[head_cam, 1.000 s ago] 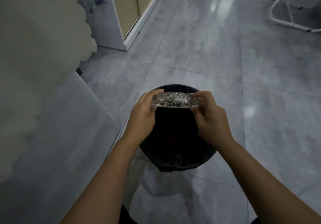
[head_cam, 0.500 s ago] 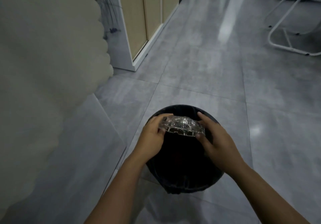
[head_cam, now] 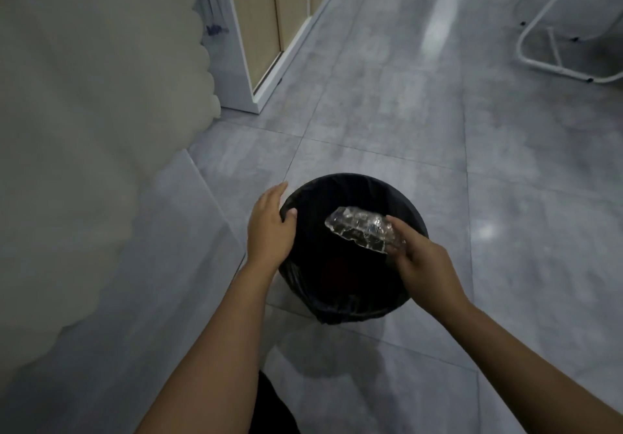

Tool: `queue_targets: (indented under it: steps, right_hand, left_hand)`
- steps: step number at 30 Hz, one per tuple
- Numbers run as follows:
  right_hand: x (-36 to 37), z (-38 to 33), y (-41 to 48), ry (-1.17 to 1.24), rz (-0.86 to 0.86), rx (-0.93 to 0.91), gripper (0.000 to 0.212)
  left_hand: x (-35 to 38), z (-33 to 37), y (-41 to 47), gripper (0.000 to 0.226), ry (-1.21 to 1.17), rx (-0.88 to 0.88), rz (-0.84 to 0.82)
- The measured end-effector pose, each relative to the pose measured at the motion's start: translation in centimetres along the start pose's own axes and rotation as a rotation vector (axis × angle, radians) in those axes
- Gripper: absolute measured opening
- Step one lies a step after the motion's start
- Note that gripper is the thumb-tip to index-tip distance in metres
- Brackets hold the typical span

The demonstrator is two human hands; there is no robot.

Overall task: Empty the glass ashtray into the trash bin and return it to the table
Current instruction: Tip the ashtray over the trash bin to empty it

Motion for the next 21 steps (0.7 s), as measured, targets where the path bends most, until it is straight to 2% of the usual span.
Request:
queue_targets:
  steps: [3, 6, 9, 12, 14, 19, 21]
  right_hand:
    - [-0.5, -1.0, -0.3, -0.077, 0.045, -0.087, 0.053]
    - [0.4, -1.2, -0.7, -0.102, 0.042, -0.138, 0.056]
    - [1.9, -1.5, -1.6, -0.141, -0.031, -0.211, 0.056]
    - [4.5, -2.1, -3.0, -0.271, -0.164, -0.368, 0.059]
    - [4.8, -1.7, -3.0, -0.26, -0.168, -0.35, 0.058]
    - [2.2, -1.0, -1.8, -0.14, 0.004, -0.209, 0.053]
    - [1.8, -1.5, -1.8, -0.166, 0.03, -0.242, 0.058]
  left_hand:
    - [1.6, -1.4, -0.7, 0.057, -0.129, -0.159, -0.008]
    - [2.3, -2.3, -0.8, 0.056, -0.161, -0.215, 0.053]
    - [1.9, -2.3, -1.0, 0.058, -0.178, -0.181, 0.083]
    - [1.3, -2.4, -1.1, 0.058, -0.189, -0.168, 0.134]
    - [1.3, -2.6, -0.9, 0.056, -0.201, -0.184, 0.16]
    - [1.3, -1.8, -0.9, 0.054, -0.2, -0.162, 0.175]
    - [1.3, -1.7, -0.9, 0.054, -0.185, -0.151, 0.179]
Point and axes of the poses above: each hand's wrist, its own y-axis towards the middle knuckle, its own x-axis out of the palm, z = x × y, the point moved 7 cm from there along y, towards the middle knuckle, and after that the axes turned 7 degrees about -y, right-handed, at the moved point
